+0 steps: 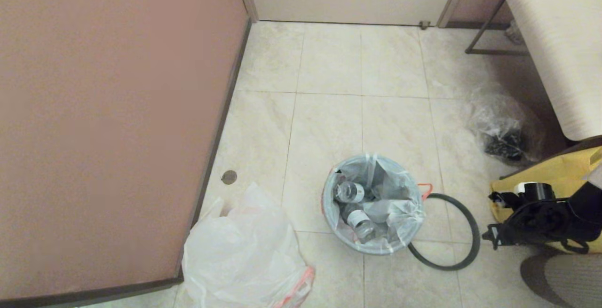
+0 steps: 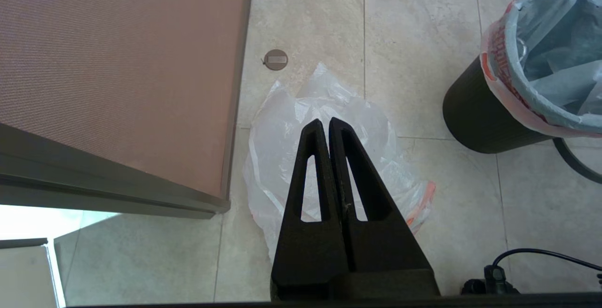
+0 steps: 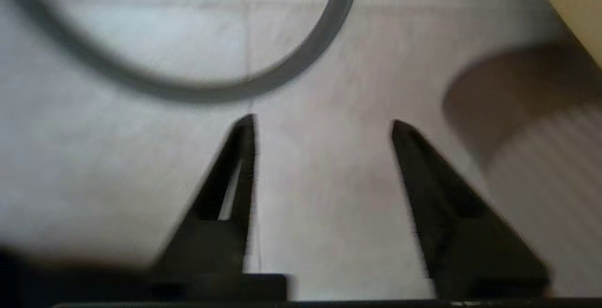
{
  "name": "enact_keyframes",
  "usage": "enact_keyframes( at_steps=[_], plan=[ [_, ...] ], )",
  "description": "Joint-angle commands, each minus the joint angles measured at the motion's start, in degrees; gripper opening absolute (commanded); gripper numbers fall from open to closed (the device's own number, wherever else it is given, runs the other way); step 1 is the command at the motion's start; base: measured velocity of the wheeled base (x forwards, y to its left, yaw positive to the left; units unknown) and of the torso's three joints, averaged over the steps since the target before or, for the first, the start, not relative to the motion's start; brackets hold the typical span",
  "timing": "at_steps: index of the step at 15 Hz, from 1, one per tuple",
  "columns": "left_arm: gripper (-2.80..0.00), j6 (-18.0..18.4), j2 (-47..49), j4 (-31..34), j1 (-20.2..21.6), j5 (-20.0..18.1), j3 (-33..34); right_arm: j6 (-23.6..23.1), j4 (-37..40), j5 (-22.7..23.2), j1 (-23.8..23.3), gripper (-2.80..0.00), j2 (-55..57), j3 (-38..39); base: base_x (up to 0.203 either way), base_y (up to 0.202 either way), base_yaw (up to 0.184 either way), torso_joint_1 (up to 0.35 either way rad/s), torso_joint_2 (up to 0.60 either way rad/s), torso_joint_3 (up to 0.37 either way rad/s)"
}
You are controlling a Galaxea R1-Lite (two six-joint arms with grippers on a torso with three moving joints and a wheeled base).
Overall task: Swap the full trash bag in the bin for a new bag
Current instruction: Place the trash can ring on the floor
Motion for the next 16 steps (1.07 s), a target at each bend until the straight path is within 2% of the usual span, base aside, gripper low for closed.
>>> enact_keyframes(
  at_steps=[1,4,8,11,14,16],
  plan=[
    [-2.8,0.0,0.05,-0.02,0.01,0.01,0.0,0.51,-0.23,-0.71,1.66,-2.8,-9.85,5.73,0.0,0.0,0.0,0.0,0.0,0.0],
    [-2.8,0.0,0.05,-0.02,0.01,0.01,0.0,5.81,-0.02,-3.27,6.12,-2.8,-20.28,13.39,0.0,0.0,0.0,0.0,0.0,0.0],
    [-2.8,0.0,0.05,-0.02,0.01,0.01,0.0,10.37,1.75,-8.6,12.44,-2.8,-35.56,23.43,0.0,0.0,0.0,0.0,0.0,0.0],
    [-2.8,0.0,0.05,-0.02,0.01,0.01,0.0,18.46,6.14,-11.46,17.41,-2.8,-47.38,31.45,0.0,0.0,0.0,0.0,0.0,0.0],
    [-2.8,0.0,0.05,-0.02,0.01,0.05,0.0,21.95,9.79,-14.18,19.4,-2.8,-53.84,33.26,0.0,0.0,0.0,0.0,0.0,0.0],
    [-2.8,0.0,0.05,-0.02,0.01,0.01,0.0,22.26,12.62,-17.81,24.1,-2.8,-57.69,32.86,0.0,0.0,0.0,0.0,0.0,0.0]
  ],
)
